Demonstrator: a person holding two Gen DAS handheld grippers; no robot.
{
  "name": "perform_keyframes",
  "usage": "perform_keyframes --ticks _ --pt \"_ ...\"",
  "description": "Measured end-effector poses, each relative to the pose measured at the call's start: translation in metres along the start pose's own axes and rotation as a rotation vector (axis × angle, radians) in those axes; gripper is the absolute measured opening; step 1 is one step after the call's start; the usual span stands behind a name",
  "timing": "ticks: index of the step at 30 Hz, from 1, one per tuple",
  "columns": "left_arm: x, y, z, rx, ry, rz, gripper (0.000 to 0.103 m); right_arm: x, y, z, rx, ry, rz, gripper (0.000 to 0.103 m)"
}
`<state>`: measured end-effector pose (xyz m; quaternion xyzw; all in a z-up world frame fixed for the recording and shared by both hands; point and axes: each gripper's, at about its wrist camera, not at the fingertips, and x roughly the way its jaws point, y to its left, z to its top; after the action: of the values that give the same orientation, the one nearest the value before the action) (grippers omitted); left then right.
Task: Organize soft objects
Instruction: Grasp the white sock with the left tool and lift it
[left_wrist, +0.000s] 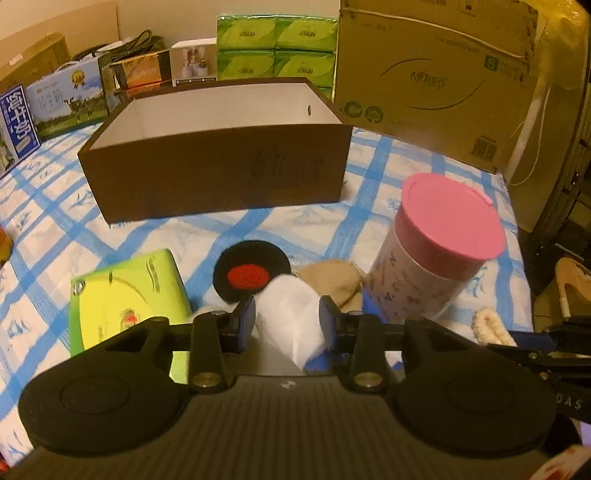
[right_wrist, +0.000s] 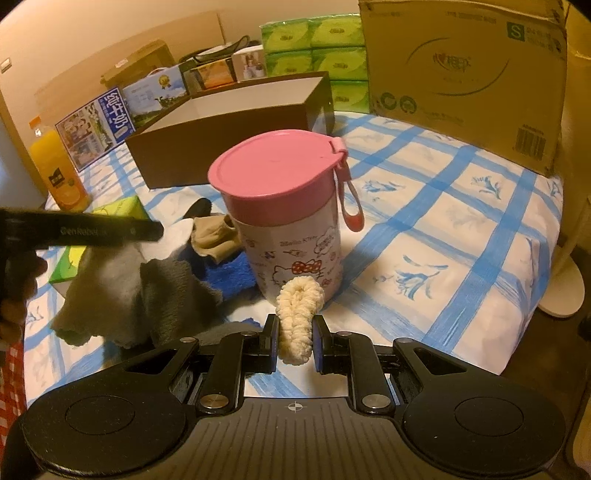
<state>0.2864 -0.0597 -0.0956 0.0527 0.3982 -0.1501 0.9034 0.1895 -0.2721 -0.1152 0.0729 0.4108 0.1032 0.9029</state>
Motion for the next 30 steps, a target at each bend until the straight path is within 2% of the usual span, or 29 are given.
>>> perform_keyframes --ticks 3,9,11,12,13,16,30 --pt "0.013 0.004 0.004 0.0 0.051 0.013 0.035 0.003 -0.003 0.0 0.01 0.006 -0.005 0.018" --pt "0.029 0.003 -0.001 0.035 0.133 -0.01 0.034 0.006 -0.009 -0.002 0.026 0.014 -0.014 0.018" --pt "0.033 0.003 -0.004 0.032 0.149 -0.013 0.025 0.006 -0.01 -0.001 0.031 0.016 -0.015 0.018" --pt "0.034 0.004 -0.005 0.027 0.152 -0.016 0.017 0.006 -0.011 -0.001 0.032 0.016 -0.016 0.018" --pt "0.035 0.006 -0.005 0.014 0.152 -0.018 0.009 0.006 -0.011 -0.001 0.033 0.015 -0.017 0.018" --pt "0.03 0.014 -0.006 -0.036 0.128 -0.037 0.001 0.004 -0.01 -0.002 0.035 0.014 -0.023 0.018" --pt "-0.028 0.013 -0.008 -0.08 0.006 -0.061 0.001 -0.02 -0.004 0.002 0.027 -0.031 -0.017 0.018"
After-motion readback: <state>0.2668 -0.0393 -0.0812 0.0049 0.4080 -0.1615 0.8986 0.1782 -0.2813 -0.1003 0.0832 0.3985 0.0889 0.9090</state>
